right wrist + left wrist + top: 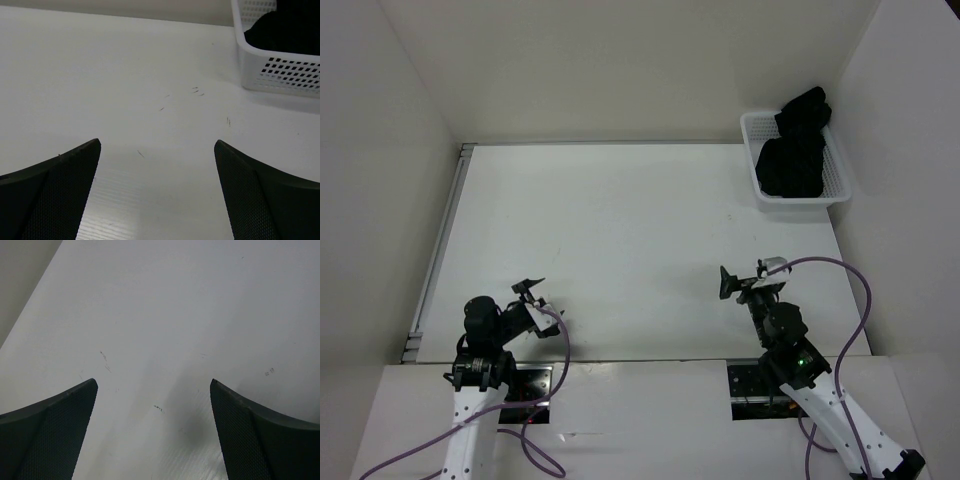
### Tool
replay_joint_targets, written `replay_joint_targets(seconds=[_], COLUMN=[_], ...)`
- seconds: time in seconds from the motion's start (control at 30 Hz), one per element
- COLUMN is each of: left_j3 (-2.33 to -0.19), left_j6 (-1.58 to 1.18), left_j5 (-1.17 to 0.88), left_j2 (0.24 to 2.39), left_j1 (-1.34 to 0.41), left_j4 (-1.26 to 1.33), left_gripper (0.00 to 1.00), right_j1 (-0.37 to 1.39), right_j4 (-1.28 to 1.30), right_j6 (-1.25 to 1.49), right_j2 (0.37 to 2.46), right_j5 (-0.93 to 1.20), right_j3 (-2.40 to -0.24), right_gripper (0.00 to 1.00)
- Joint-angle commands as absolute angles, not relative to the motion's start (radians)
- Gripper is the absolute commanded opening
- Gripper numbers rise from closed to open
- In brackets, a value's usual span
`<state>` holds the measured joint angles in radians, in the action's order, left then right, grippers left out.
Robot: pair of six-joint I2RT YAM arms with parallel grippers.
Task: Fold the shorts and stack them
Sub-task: Grab the shorts from the pile
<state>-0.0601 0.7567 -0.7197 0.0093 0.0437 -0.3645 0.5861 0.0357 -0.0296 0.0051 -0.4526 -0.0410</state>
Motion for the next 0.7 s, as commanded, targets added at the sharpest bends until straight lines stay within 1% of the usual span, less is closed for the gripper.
replay_joint_targets(seconds=[0.0, 0.1, 0.2, 0.23, 0.3, 0.33, 0.37, 0.4, 0.43, 0.47, 0.5, 0.53, 0.57, 0.6, 0.63, 0.67], left_j3=[-0.077, -0.077, -0.077, -0.077, -0.089, -0.089, -0.089, -0.089, -0.089, -0.089, -0.1, -0.1, -0.1, -0.1, -0.1, -0.109], left_j6=[0.782, 0.794, 0.845, 0.86, 0.935, 1.037, 1.066, 1.098, 1.077, 1.04, 0.99, 0.863, 0.782, 0.699, 0.566, 0.531], left_j5=[-0.772, -0.772, -0.79, -0.81, -0.842, -0.862, -0.88, -0.891, -0.882, -0.871, -0.849, -0.762, -0.693, -0.613, -0.447, -0.378], left_j2=[-0.006, -0.006, -0.006, -0.006, -0.006, -0.006, -0.006, -0.006, -0.006, -0.006, -0.006, -0.006, -0.006, -0.006, -0.006, -0.006], left_j1=[0.043, 0.043, 0.043, 0.043, 0.043, 0.043, 0.043, 0.043, 0.043, 0.043, 0.043, 0.043, 0.043, 0.043, 0.043, 0.043], left_j4=[-0.385, -0.385, -0.385, -0.385, -0.403, -0.428, -0.407, -0.397, -0.378, -0.326, -0.286, -0.234, -0.115, -0.056, -0.007, 0.044], left_gripper=[1.0, 1.0, 1.0, 1.0, 1.0, 1.0, 1.0, 1.0, 1.0, 1.0, 1.0, 1.0, 1.0, 1.0, 1.0, 1.0], right_j1=[0.581, 0.581, 0.581, 0.581, 0.581, 0.581, 0.581, 0.581, 0.581, 0.581, 0.581, 0.581, 0.581, 0.581, 0.581, 0.581], right_j4=[-0.083, -0.159, -0.221, -0.212, -0.241, -0.255, -0.255, -0.244, -0.23, -0.21, -0.2, -0.199, -0.184, -0.137, -0.106, -0.065], right_j6=[-0.048, 0.021, 0.219, 0.224, 0.132, 0.105, 0.095, 0.118, 0.24, 0.283, 0.284, 0.358, 0.438, 0.499, 0.555, 0.695], right_j2=[0.003, 0.003, 0.003, 0.003, 0.003, 0.003, 0.003, 0.003, 0.003, 0.003, 0.003, 0.003, 0.003, 0.003, 0.003, 0.003], right_j5=[-0.427, -0.524, -0.657, -0.643, -0.536, -0.502, -0.482, -0.527, -0.569, -0.592, -0.592, -0.568, -0.583, -0.583, -0.537, -0.51], right_j3=[0.003, -0.006, -0.006, -0.024, -0.037, -0.047, -0.048, -0.063, -0.084, -0.095, -0.095, -0.106, -0.106, -0.121, -0.132, -0.132], right_gripper=[0.99, 0.99, 1.0, 1.0, 1.0, 1.0, 1.0, 1.0, 1.0, 1.0, 1.0, 1.0, 1.0, 1.0, 1.0, 1.0])
